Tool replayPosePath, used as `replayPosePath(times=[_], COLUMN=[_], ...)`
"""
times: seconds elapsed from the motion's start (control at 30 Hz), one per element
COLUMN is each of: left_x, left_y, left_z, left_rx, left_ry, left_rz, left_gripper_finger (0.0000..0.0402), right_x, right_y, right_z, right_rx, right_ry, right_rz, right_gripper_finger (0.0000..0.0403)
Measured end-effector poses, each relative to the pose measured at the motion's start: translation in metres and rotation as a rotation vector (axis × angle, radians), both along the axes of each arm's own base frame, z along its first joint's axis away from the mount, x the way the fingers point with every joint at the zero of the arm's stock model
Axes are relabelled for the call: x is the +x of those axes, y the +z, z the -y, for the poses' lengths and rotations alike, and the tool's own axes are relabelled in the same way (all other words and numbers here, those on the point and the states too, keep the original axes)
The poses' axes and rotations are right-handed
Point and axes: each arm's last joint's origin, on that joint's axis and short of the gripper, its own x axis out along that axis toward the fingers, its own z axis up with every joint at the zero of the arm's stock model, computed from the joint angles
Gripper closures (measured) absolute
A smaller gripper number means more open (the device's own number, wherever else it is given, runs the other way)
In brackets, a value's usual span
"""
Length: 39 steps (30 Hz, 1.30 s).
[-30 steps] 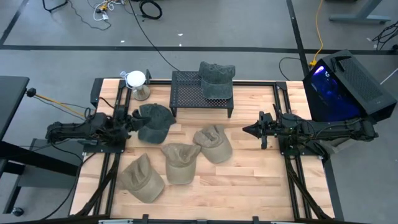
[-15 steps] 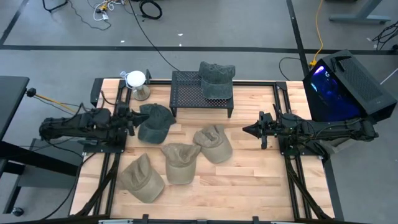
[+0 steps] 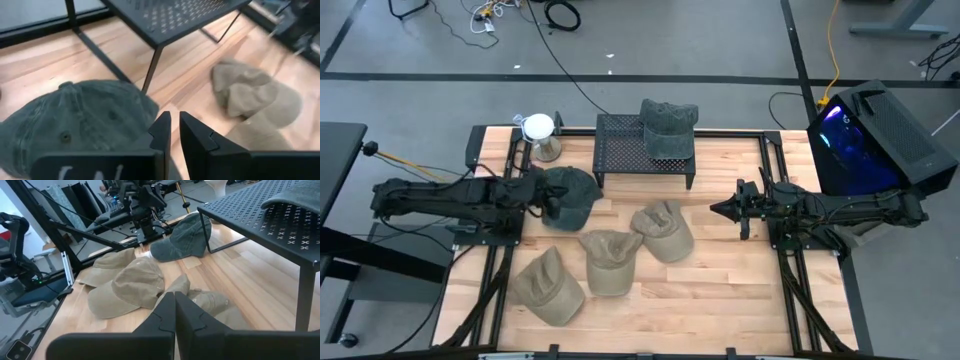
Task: Pick & Place hat
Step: Stack the green cap on the other green cap on the shelf
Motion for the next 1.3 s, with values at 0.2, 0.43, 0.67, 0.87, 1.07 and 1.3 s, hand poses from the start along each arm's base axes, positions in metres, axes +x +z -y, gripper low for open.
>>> replayPosePath(times=[0.2,0.43,0.67,0.87,1.07,1.3], left_x=[0.005,0.008,0.01,0.015,0.016,0.017], left_y=[-0.011,-0.021,-0.024,-0.027,-0.028,0.004], left_z=[-0.002,0.0,-0.002,-0.003,-0.002,-0.002], left_rx=[-0.066,-0.159,-0.111,-0.106,-0.129,-0.072], left_ry=[0.007,-0.095,-0.045,-0.028,-0.049,-0.072], left_rz=[-0.105,-0.206,-0.24,-0.265,-0.266,-0.269], left_gripper_finger=[0.0297,0.0223,0.0205,0.0208,0.0209,0.0209], right_x=[0.0,0.0,0.0,0.0,0.0,0.0], right_y=[0.0,0.0,0.0,0.0,0.0,0.0], right_z=[0.0,0.0,0.0,0.0,0.0,0.0], right_rx=[0.0,0.0,0.0,0.0,0.0,0.0], right_ry=[0.0,-0.001,-0.002,-0.002,-0.002,-0.002], right_rz=[0.0,0.0,0.0,0.0,0.0,0.0], right_gripper_finger=[0.0403,0.0403,0.0403,0.0403,0.0403,0.0403])
